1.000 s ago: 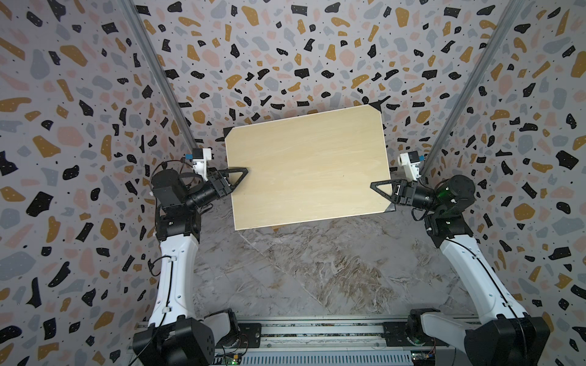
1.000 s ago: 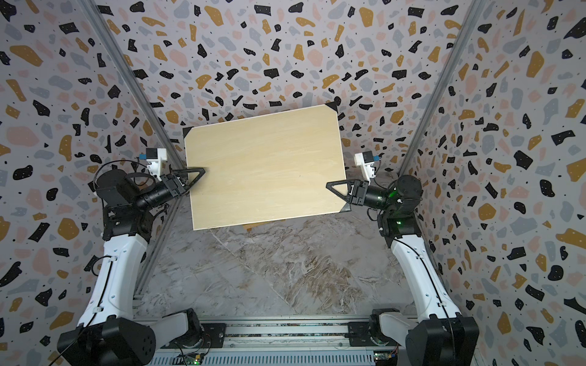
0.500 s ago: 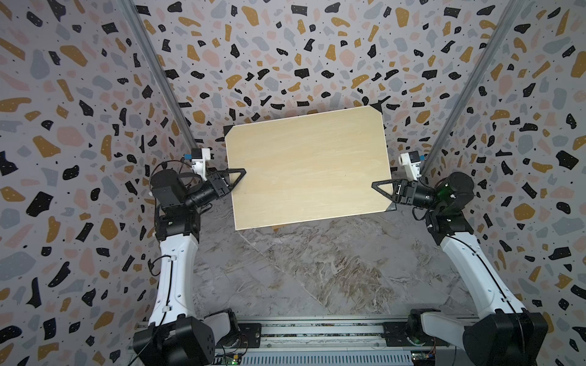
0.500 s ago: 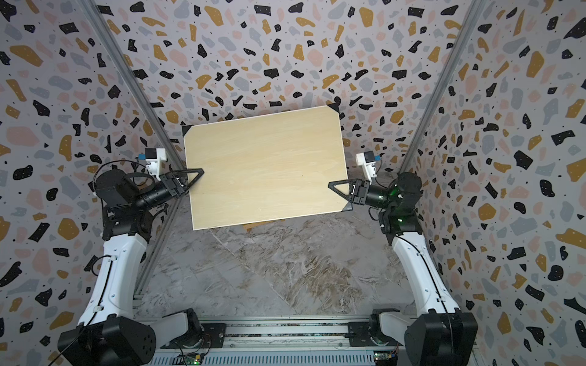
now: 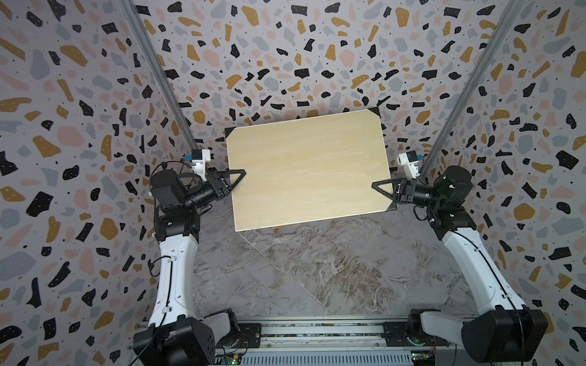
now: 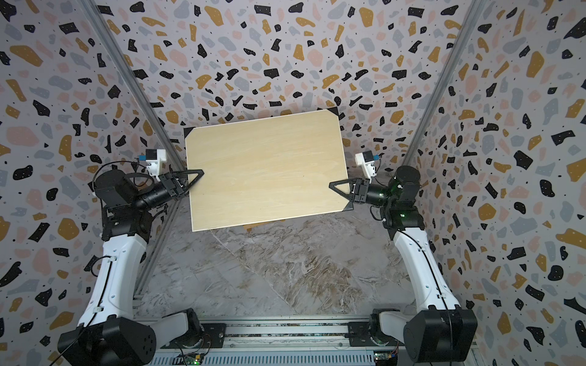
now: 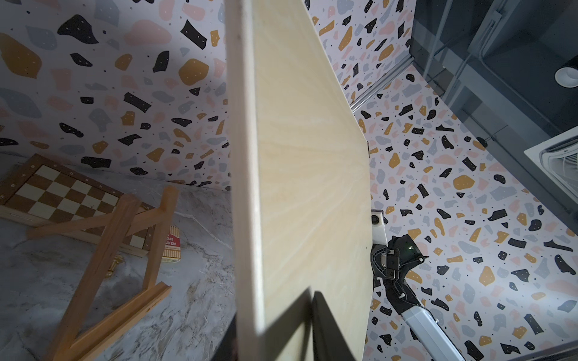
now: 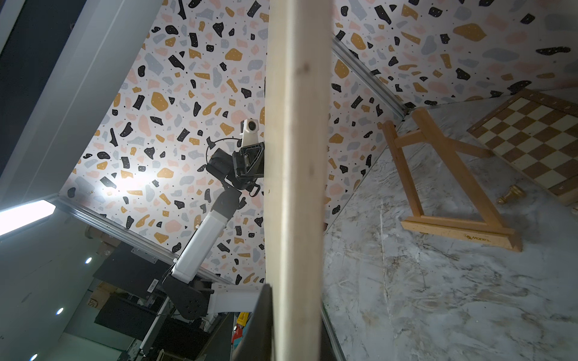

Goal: Assemble the easel
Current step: Place the drawing board on the easel.

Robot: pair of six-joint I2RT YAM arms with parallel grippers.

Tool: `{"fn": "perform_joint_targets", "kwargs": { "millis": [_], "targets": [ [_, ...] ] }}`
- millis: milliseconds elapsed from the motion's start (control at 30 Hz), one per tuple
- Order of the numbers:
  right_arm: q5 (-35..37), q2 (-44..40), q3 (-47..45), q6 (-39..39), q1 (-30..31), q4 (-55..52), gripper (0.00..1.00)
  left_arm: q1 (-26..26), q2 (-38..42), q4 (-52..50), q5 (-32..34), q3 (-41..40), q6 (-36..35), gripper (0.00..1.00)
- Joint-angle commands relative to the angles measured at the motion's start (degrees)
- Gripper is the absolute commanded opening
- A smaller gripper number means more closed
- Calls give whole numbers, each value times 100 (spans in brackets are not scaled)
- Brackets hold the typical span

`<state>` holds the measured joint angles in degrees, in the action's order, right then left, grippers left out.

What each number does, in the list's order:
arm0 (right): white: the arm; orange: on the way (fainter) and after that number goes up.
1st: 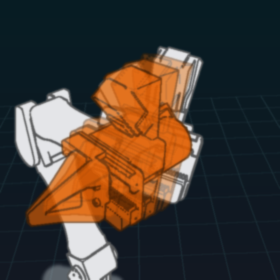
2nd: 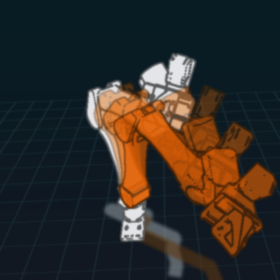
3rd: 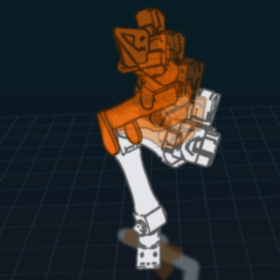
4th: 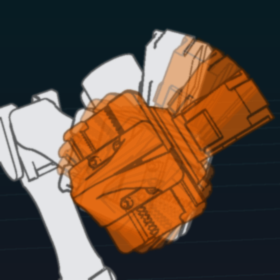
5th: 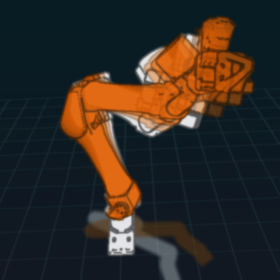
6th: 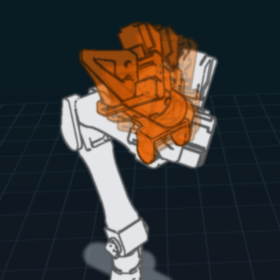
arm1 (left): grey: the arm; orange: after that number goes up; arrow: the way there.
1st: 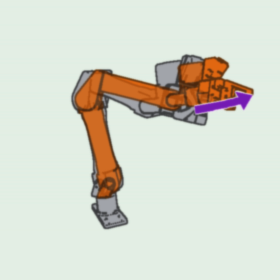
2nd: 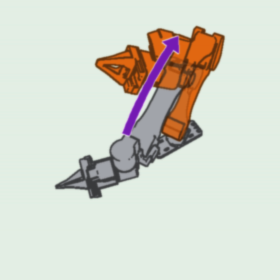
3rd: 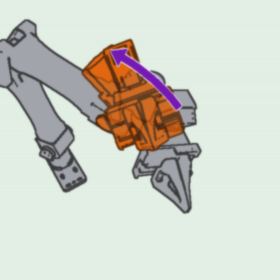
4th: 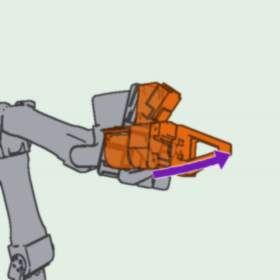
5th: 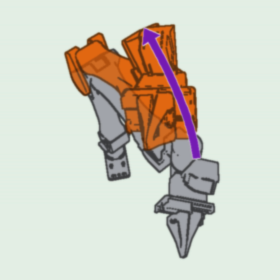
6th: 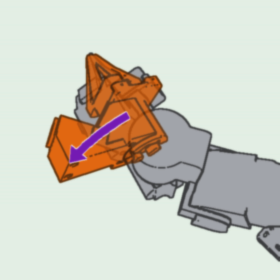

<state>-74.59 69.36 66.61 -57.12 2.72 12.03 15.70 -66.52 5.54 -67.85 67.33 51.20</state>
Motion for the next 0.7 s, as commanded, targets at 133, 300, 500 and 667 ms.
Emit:
{"fn": "perform_joint_targets", "kwargs": {
  "millis": [133, 300, 500, 667],
  "targets": [
    [455, -411, 370, 1144, -15, -232, 21, -85, 775, 39, -129, 573, -1347, 0],
    [380, -551, 292, 1010, -136, -207, 23, -81, 648, 103, -56, 633, -1217, 0],
    [235, -617, 278, 598, -195, 208, 28, -17, 553, 81, -167, 629, -1300, 0],
    [234, -608, 406, 502, -251, 234, 31, 55, 587, -509, -218, 742, -1836, 0]
  ]
}}
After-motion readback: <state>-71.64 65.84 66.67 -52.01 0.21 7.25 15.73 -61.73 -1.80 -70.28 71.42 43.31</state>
